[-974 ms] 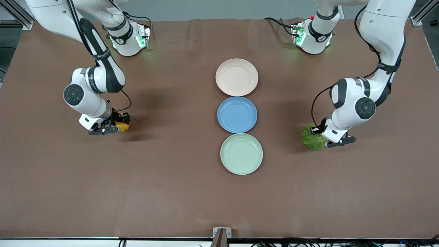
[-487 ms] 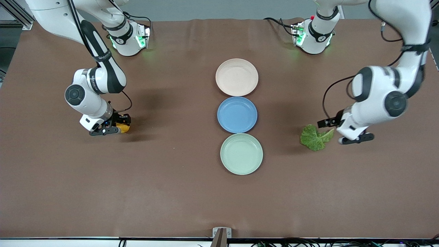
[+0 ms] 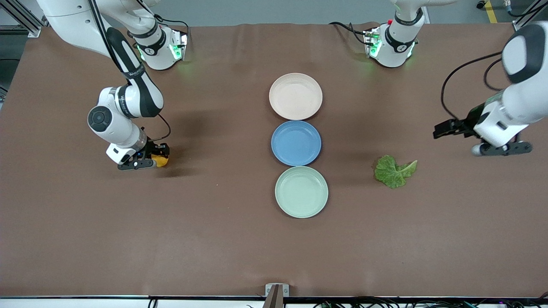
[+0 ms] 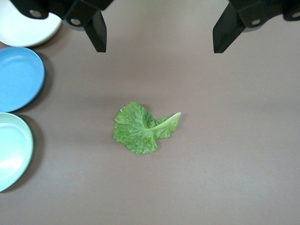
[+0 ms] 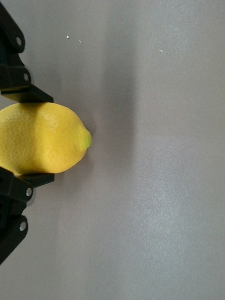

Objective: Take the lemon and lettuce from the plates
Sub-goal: 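Open the left gripper on the lettuce while the right gripper releases the lemon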

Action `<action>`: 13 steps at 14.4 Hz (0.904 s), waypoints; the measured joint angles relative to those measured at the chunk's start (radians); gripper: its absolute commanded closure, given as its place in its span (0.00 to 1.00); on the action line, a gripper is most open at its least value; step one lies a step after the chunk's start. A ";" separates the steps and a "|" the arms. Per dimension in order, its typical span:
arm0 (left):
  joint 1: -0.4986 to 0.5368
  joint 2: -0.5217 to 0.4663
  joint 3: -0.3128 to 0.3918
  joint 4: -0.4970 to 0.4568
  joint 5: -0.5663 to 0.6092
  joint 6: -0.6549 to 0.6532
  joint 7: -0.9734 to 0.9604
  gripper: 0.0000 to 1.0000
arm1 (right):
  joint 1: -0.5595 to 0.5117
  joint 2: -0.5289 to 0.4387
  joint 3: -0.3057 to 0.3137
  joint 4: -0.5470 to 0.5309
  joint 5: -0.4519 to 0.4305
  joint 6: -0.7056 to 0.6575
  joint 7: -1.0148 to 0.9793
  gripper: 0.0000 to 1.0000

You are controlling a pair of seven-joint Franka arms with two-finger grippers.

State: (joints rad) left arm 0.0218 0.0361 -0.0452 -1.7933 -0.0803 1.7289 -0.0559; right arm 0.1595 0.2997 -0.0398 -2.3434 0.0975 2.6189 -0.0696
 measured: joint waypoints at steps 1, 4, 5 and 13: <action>0.000 -0.002 0.000 0.047 0.000 -0.038 0.000 0.00 | 0.000 0.000 -0.001 0.002 0.000 0.000 -0.001 0.97; 0.000 -0.003 0.000 0.164 0.000 -0.108 0.000 0.00 | -0.009 0.000 -0.006 0.003 0.000 0.000 -0.039 0.96; 0.000 -0.003 0.000 0.193 0.000 -0.129 0.000 0.00 | -0.016 0.000 -0.009 0.003 0.000 -0.001 -0.050 0.87; -0.001 0.002 0.000 0.259 0.009 -0.161 -0.003 0.00 | -0.025 -0.001 -0.010 0.070 0.000 -0.087 -0.064 0.00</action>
State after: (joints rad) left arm 0.0209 0.0378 -0.0457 -1.5340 -0.0715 1.5682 -0.0587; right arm 0.1347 0.2991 -0.0495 -2.2730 0.0976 2.5315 -0.1331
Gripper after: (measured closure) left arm 0.000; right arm 0.000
